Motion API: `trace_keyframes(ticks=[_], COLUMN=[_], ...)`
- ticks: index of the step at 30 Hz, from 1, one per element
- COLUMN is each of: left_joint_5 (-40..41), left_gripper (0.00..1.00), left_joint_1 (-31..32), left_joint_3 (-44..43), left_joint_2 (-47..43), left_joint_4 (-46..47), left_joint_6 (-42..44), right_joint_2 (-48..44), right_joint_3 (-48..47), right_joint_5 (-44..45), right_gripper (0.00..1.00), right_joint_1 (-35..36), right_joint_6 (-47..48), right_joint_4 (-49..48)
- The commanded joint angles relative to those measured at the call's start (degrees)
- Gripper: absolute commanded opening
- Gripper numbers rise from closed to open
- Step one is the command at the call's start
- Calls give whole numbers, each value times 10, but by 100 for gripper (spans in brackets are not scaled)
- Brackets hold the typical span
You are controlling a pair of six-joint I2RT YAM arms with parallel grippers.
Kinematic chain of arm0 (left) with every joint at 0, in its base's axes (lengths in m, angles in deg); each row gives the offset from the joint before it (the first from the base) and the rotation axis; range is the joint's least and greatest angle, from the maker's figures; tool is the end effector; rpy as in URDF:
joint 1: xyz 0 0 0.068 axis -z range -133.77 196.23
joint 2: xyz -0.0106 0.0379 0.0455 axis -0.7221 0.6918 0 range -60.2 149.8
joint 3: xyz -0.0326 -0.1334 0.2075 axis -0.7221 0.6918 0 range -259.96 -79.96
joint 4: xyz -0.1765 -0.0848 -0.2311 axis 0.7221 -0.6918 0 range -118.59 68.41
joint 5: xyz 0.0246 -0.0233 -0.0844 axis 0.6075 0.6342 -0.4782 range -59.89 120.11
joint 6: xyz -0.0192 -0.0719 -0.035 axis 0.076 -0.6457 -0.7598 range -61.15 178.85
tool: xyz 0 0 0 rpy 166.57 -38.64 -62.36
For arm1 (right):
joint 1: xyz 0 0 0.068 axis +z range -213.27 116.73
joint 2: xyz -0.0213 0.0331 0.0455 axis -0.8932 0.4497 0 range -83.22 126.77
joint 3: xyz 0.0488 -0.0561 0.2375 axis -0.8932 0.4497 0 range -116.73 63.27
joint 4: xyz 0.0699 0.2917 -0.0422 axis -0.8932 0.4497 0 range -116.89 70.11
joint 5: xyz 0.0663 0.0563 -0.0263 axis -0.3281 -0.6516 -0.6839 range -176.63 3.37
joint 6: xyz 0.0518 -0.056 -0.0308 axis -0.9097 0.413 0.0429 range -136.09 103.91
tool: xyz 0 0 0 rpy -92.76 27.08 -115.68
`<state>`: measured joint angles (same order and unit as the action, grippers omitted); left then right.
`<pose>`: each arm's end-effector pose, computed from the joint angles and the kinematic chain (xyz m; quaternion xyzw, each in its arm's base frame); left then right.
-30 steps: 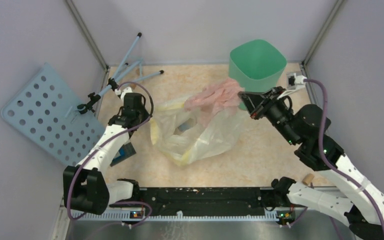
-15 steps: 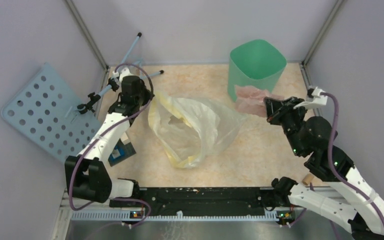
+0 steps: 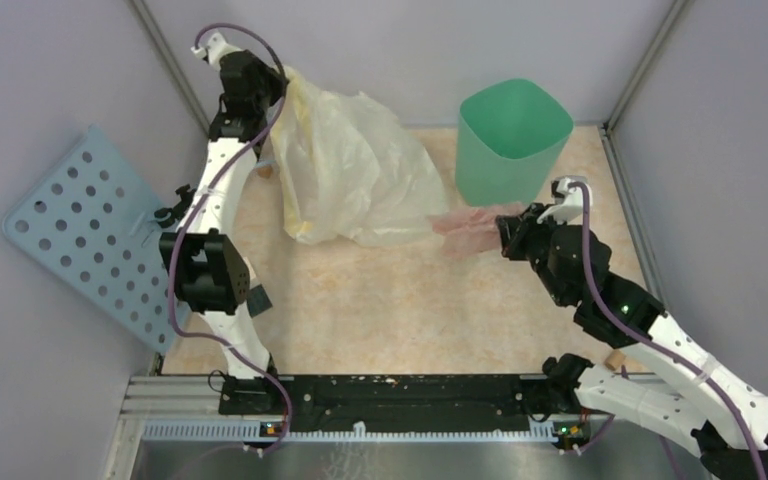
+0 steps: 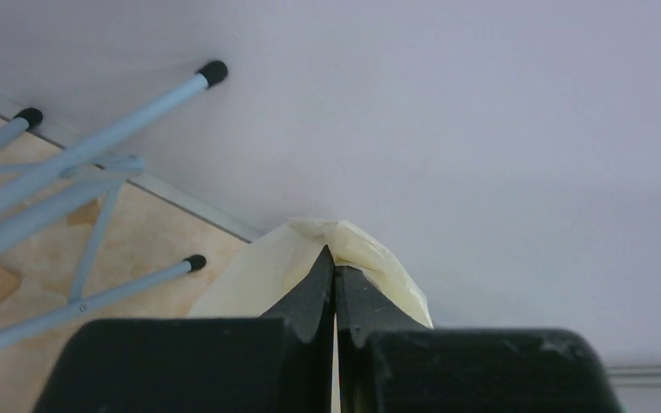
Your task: Put the trash bags into the trash bin
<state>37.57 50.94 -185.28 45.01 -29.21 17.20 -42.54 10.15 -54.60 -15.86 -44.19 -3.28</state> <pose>0.5142 -0.0330 0.3859 -0.2784 0.6981 -0.2140 0.6240 0.1903 0.1509 0.3640 0.0481 0.7615 0.2051 0.6129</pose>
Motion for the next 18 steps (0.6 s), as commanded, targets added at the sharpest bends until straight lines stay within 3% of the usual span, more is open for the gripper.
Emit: trace_keyframes(ticks=[1, 5, 9, 12, 15, 18], left_joint_5=[-15, -6, -46, -64, -31, 16], left_gripper=[0, 0, 0, 1, 15, 45], left_joint_1=[-43, -63, -63, -61, -60, -61], left_joint_3=[-51, 8, 102, 154, 175, 214], left_joint_2=[3, -45, -101, -143, -184, -236], left_joint_4=[-6, 34, 81, 95, 46, 12], left_joint_6=[-58, -55, -59, -35, 7, 47], right_joint_2=[8, 18, 24, 46, 95, 125], right_joint_3=[1, 19, 53, 62, 49, 32], right_joint_5=[-32, -65, -114, -214, -355, -358], right_gripper=[0, 0, 0, 0, 0, 0], right_joint_1=[-3, -3, -3, -3, 2, 26], right_joint_6=[9, 10, 8, 13, 16, 21], right_joint_4=[-22, -36, -84, -138, -188, -189])
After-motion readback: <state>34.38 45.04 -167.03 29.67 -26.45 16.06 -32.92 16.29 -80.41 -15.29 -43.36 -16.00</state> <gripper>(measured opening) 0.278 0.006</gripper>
